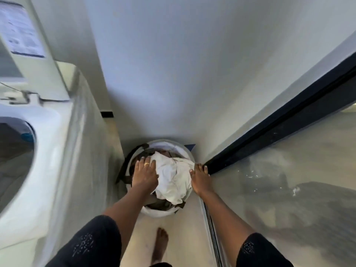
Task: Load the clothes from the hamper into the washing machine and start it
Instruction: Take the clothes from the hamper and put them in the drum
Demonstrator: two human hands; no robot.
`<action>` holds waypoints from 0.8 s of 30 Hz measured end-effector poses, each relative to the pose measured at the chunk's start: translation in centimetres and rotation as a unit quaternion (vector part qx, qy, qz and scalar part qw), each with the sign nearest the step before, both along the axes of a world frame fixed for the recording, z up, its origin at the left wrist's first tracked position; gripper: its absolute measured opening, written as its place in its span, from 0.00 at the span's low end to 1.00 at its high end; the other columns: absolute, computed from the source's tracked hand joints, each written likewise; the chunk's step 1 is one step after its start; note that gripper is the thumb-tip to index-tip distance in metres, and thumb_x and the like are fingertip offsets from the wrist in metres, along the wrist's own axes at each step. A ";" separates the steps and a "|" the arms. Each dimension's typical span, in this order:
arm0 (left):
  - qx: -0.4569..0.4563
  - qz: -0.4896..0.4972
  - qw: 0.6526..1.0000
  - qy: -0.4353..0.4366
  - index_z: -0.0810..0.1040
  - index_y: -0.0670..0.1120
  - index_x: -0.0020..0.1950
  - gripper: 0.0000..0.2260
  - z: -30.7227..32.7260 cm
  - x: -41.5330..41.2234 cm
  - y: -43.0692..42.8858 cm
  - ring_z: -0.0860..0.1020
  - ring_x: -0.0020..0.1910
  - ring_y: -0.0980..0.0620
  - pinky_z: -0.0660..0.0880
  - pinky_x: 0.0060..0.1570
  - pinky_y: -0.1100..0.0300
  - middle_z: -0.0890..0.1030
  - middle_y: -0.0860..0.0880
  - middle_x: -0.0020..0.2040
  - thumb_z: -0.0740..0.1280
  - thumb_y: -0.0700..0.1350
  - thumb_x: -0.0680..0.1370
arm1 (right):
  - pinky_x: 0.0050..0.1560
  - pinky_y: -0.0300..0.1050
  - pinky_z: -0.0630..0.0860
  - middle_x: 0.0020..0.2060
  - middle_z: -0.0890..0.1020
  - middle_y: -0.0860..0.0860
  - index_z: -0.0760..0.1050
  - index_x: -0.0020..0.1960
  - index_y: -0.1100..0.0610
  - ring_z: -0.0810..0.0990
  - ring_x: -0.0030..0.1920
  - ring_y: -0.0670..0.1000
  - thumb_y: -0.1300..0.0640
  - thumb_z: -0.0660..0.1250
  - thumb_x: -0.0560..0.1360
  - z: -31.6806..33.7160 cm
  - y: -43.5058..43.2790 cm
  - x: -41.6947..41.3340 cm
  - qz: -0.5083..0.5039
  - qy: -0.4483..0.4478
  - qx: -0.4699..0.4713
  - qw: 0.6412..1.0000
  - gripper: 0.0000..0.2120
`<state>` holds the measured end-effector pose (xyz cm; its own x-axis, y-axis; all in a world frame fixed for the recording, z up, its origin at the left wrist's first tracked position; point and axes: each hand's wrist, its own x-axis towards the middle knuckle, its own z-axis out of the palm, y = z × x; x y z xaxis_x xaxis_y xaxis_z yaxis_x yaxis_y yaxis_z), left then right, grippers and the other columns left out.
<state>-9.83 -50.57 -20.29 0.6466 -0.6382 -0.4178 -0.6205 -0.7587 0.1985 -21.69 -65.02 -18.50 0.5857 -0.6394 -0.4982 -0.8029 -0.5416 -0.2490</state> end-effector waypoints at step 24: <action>-0.074 0.233 0.928 0.281 0.68 0.41 0.60 0.14 -17.8 -8.6 -7.2 0.76 0.55 0.42 0.69 0.45 0.57 0.77 0.41 0.58 0.64 0.41 0.76 | 0.53 0.41 0.69 0.56 0.80 0.61 0.78 0.54 0.66 0.77 0.59 0.58 0.64 0.62 0.72 -17.6 -6.2 -1.7 0.098 -0.068 0.157 0.980 0.13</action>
